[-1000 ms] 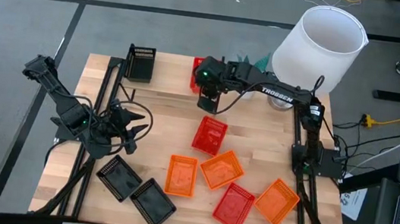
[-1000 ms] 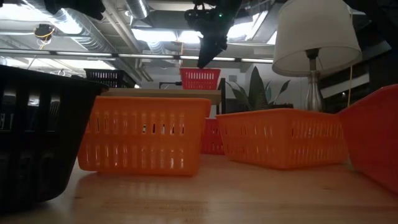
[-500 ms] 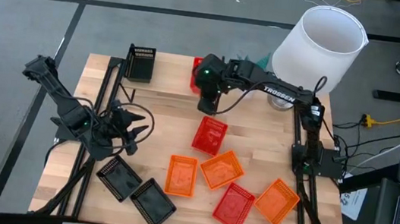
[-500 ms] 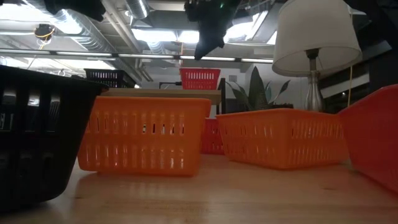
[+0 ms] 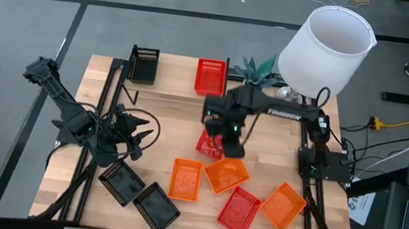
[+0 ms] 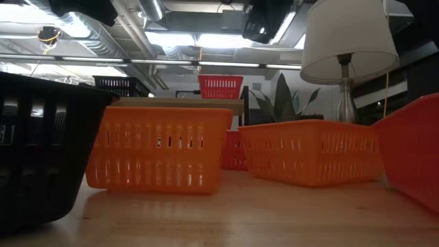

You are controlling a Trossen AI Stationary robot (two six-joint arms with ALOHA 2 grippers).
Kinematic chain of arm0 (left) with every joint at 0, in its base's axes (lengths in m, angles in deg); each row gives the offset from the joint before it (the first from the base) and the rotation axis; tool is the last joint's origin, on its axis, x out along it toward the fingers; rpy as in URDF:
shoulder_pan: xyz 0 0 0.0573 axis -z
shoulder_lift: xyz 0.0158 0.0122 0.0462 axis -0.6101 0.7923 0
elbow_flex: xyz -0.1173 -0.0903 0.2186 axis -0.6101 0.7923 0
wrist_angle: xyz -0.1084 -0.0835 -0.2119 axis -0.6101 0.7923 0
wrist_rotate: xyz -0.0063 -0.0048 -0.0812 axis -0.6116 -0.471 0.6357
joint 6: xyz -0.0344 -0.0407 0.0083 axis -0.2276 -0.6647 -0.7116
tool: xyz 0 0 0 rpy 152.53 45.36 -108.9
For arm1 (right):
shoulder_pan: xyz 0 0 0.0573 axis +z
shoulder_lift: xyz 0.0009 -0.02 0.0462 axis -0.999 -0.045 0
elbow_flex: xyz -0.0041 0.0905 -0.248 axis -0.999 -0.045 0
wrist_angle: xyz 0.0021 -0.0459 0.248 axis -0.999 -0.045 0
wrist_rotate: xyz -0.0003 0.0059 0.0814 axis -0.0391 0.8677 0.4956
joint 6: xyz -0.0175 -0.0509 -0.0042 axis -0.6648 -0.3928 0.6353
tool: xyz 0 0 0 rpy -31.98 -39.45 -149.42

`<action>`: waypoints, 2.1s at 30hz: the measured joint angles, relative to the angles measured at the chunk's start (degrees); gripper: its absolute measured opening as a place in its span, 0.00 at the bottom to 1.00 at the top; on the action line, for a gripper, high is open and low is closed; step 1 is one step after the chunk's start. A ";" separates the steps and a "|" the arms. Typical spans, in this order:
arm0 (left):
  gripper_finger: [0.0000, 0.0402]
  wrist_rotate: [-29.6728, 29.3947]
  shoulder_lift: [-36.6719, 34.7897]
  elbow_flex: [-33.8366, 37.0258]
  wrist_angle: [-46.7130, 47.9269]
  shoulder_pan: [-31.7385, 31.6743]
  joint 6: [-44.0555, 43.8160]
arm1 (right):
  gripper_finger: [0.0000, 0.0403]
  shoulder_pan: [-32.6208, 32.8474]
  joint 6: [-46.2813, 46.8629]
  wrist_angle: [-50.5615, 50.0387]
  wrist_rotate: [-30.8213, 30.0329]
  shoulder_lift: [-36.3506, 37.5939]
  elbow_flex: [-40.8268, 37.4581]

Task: Stack baskets on shelf by color
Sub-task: Put the left orange bin on the shelf

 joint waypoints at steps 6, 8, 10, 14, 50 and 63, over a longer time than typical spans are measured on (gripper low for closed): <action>0.36 0.00 0.00 0.00 -1.34 0.00 -0.19 | 0.16 6.61 0.86 -0.13 0.11 2.30 -8.07; 0.36 0.11 0.00 0.00 -2.15 0.00 -0.19 | 0.16 8.74 1.74 -0.16 0.14 4.22 -11.54; 0.36 0.78 0.00 0.00 -2.47 0.00 -0.15 | 0.16 10.81 3.99 0.19 0.16 6.09 -15.00; 0.36 1.42 0.00 0.00 -2.54 0.00 0.95 | 0.15 15.01 10.96 5.26 -0.11 11.76 -22.32; 0.36 45.17 11.51 -0.66 -35.75 -18.71 31.37 | 0.11 33.37 39.84 47.63 -65.54 36.41 -53.83; 0.38 61.26 23.25 -2.47 -34.48 -21.38 25.06 | 0.11 33.24 41.33 52.37 -61.58 36.36 -53.82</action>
